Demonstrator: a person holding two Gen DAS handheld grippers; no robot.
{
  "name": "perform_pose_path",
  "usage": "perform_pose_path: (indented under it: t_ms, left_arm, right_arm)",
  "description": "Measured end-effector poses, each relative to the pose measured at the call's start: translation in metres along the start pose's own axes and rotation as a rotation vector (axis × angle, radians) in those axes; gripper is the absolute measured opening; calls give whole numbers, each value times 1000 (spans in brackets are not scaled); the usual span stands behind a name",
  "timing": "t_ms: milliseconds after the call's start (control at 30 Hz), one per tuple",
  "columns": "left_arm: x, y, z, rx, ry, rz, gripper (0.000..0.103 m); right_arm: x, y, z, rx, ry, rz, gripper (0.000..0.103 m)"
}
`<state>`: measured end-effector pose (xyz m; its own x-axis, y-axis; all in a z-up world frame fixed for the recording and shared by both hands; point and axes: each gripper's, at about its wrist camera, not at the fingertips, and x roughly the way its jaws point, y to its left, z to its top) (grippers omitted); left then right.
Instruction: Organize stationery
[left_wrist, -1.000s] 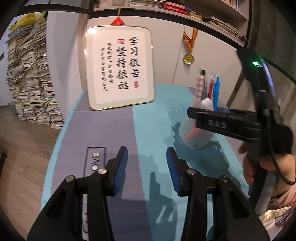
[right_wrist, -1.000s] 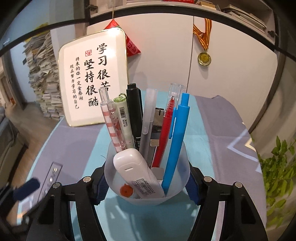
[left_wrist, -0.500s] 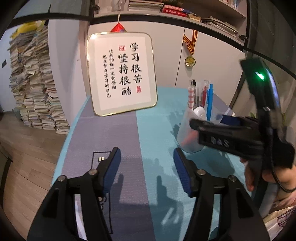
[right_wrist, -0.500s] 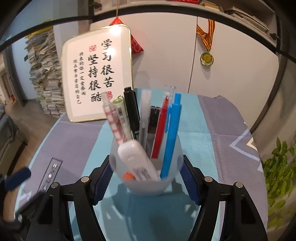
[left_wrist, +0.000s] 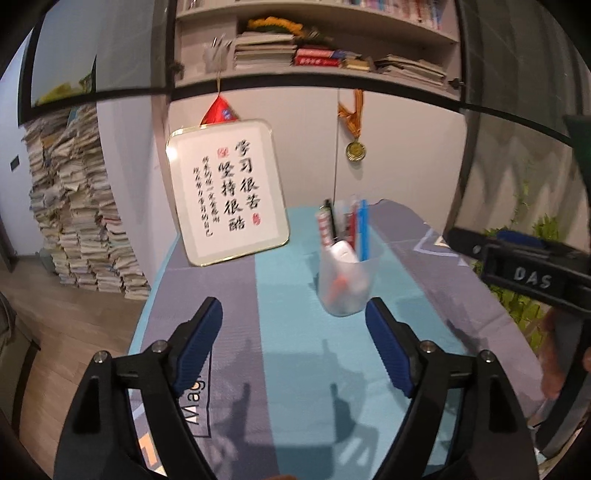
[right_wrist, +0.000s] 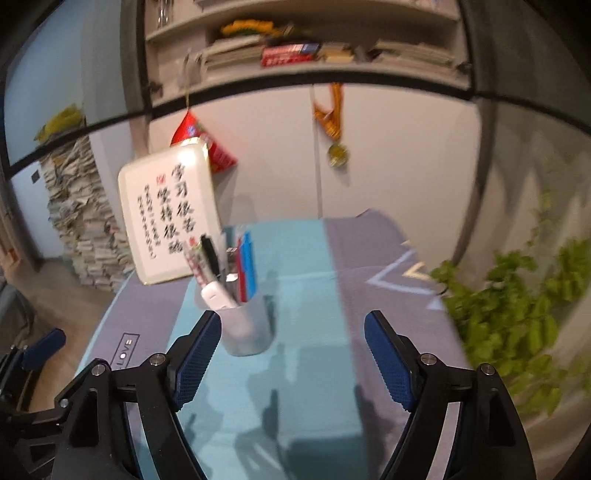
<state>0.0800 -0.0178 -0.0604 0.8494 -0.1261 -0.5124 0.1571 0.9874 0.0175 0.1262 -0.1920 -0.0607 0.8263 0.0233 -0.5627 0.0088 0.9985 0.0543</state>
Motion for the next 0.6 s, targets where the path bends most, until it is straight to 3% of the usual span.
perform_pose_path:
  t_ms: [267,467,600]
  left_arm:
    - [-60,-23,4,-8,-87,-26,87]
    - [-99,-36,8,2,-157,-29,87]
    - [-125,-44,9,14,-217,-16,93]
  right_arm:
    - [-90,-14,-9,29,-160,-21,89]
    - [-138,-21,-23,57,-213,-13,89]
    - [-164,-22,-32,51,-254,-22,89]
